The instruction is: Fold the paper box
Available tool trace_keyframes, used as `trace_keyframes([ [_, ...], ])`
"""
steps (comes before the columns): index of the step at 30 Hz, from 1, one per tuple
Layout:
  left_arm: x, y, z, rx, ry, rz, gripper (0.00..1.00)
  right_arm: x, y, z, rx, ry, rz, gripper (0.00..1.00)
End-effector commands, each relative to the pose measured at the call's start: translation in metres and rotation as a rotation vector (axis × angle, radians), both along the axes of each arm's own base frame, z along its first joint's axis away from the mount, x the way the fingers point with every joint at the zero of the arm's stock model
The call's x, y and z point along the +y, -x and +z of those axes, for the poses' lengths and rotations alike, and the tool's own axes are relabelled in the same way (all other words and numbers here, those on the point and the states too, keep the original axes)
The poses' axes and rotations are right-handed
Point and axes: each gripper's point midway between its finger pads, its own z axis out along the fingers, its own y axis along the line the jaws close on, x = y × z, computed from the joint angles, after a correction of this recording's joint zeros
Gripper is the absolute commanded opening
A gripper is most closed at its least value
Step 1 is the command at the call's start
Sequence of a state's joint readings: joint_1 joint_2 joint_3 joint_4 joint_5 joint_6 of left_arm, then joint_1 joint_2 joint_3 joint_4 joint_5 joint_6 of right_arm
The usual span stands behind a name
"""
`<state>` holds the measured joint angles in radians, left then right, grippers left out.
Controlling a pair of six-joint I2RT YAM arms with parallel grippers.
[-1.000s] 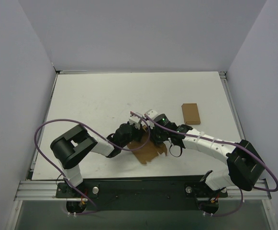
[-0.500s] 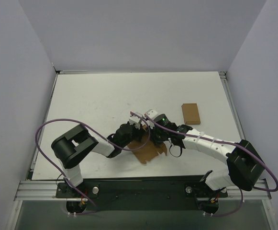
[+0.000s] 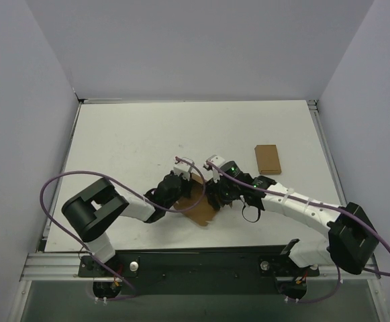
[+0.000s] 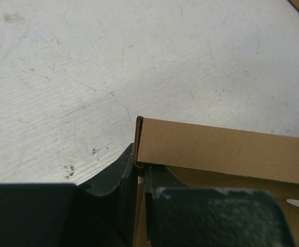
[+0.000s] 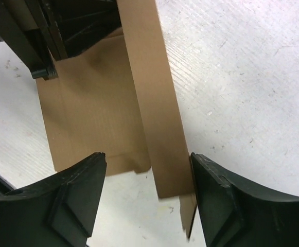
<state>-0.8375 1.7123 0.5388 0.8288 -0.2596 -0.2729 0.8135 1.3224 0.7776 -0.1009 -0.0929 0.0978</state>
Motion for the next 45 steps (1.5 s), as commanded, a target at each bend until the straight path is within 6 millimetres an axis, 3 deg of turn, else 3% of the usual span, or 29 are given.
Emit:
trace_keyframes([
  [1,0.029,-0.007,0.009,-0.028,-0.102,0.093,0.16,-0.008,0.007,0.024,-0.013,-0.041,-0.057,0.7],
  [5,0.036,-0.001,0.01,-0.001,-0.13,0.097,0.24,-0.014,0.003,0.039,-0.035,-0.063,-0.113,0.73],
  [13,0.044,0.022,0.02,0.038,-0.092,0.062,0.55,-0.021,0.002,0.053,-0.017,-0.126,-0.233,0.75],
  [17,0.052,0.031,0.023,0.044,-0.081,0.06,0.59,-0.031,-0.004,0.061,0.001,-0.183,-0.382,0.74],
  [23,0.061,0.036,0.011,0.083,-0.095,0.068,0.6,-0.041,0.006,0.063,0.042,-0.28,-0.508,0.72],
  [32,0.052,0.035,0.01,0.146,-0.011,0.045,0.62,-0.051,0.037,0.008,0.073,-0.151,-0.445,0.59],
  [36,0.053,0.035,0.02,0.203,0.098,0.026,0.72,-0.05,0.032,-0.007,0.072,-0.109,-0.457,0.53],
  [44,0.074,0.035,0.044,0.224,0.186,0.063,0.74,-0.051,0.003,-0.016,0.003,-0.048,-0.456,0.38],
  [45,0.077,0.037,0.05,0.211,0.197,0.064,0.74,-0.053,0.0,-0.021,-0.002,-0.01,-0.445,0.31],
])
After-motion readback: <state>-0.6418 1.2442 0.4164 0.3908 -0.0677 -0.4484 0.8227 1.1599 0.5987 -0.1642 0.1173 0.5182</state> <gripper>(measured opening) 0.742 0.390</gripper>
